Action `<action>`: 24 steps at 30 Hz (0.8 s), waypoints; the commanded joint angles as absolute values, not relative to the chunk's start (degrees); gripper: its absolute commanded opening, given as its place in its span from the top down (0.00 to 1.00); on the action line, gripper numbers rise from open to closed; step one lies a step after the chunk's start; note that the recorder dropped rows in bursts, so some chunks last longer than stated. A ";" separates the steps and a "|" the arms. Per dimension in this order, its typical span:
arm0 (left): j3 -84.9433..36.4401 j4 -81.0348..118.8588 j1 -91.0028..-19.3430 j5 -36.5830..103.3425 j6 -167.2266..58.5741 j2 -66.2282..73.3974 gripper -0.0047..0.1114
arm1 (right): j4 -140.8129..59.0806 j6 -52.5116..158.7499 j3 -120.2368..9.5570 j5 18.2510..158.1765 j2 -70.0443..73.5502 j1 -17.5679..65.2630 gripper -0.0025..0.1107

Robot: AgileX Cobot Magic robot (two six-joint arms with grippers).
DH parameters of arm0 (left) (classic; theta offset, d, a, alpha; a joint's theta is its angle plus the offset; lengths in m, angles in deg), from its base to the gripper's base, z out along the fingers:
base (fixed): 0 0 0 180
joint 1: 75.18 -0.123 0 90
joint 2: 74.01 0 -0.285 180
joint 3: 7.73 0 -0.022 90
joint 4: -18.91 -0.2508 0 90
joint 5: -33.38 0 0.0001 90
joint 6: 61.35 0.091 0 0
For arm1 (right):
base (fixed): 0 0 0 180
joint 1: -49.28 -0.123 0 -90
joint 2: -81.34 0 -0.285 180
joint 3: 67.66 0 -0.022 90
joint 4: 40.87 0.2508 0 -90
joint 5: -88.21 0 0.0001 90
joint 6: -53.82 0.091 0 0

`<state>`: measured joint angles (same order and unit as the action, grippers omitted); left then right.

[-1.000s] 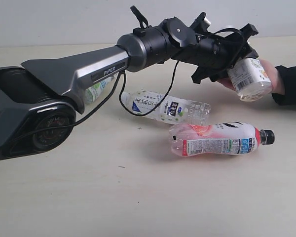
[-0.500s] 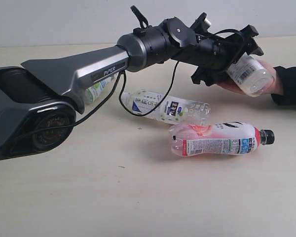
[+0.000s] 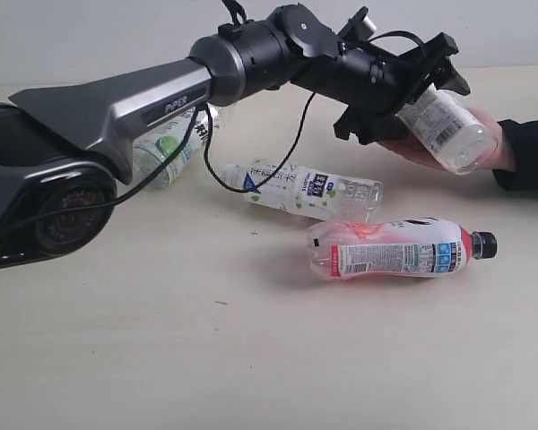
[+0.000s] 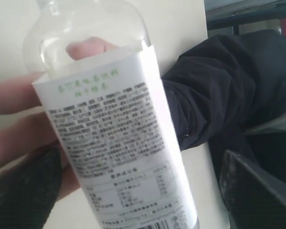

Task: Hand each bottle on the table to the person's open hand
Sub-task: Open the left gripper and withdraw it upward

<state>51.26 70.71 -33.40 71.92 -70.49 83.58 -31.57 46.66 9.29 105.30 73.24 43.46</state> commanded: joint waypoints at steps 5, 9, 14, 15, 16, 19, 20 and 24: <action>51.65 70.51 -34.21 77.28 -65.98 79.01 0.22 | -31.70 46.50 9.56 104.84 73.55 43.90 0.98; 51.65 70.51 -34.21 79.77 -64.28 77.15 0.26 | -31.70 46.50 9.56 104.84 73.55 43.90 0.98; 51.65 70.50 -34.21 84.37 -62.21 74.47 0.44 | -31.70 46.50 9.56 104.84 73.55 43.90 0.98; 51.65 70.40 -34.21 85.33 -62.02 74.00 0.47 | -31.70 46.40 9.56 104.84 73.55 43.90 0.98; 51.65 70.50 -34.21 86.37 -61.77 73.33 0.50 | -31.70 46.40 9.56 104.84 73.55 43.90 0.98; 51.65 70.38 -34.21 89.15 -61.35 71.67 0.62 | -31.70 46.40 9.56 104.84 73.55 43.90 0.98; 51.65 70.13 -34.21 90.14 -61.35 71.24 0.66 | -31.70 46.40 9.56 104.84 73.55 43.90 0.98; 51.65 68.99 -34.21 94.56 -57.47 68.82 0.93 | -31.70 46.51 9.56 104.84 73.55 43.90 0.98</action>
<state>51.26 69.76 -34.17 91.42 -59.99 70.95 -31.57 46.66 9.29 105.30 73.24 43.46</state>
